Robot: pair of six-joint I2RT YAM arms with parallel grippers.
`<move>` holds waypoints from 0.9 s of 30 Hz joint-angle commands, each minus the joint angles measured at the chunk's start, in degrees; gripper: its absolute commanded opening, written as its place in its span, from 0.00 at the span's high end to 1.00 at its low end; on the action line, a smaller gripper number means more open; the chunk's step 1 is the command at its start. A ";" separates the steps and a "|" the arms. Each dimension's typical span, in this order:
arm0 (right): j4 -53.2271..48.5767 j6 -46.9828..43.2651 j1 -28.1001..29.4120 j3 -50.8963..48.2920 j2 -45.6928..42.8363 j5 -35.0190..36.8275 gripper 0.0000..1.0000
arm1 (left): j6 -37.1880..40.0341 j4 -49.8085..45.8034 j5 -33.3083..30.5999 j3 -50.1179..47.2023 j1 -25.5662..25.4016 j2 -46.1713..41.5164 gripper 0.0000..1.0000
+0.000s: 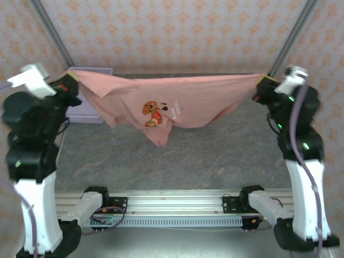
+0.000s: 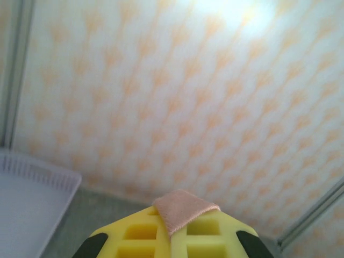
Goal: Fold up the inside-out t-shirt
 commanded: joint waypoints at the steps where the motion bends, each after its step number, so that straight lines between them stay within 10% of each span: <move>1: -6.20 -2.19 -0.22 6.39 -4.03 4.27 1.00 | 6.33 -4.19 -3.55 10.71 0.57 -0.84 1.00; 9: -11.04 -4.33 -0.22 19.34 -4.42 6.28 1.00 | 9.59 -13.83 -7.24 36.33 0.57 13.09 1.00; 16: -6.63 -6.66 -0.15 16.60 2.85 9.87 1.00 | 9.71 -11.91 -9.92 40.11 0.57 26.66 1.00; 23: 10.24 -9.04 -0.22 6.57 23.53 15.94 1.00 | 6.99 -1.55 -7.59 33.80 -0.16 45.96 1.00; 27: 15.27 -8.92 -0.31 13.36 43.75 20.12 1.00 | 7.20 -5.14 -7.87 51.43 -1.29 69.03 0.98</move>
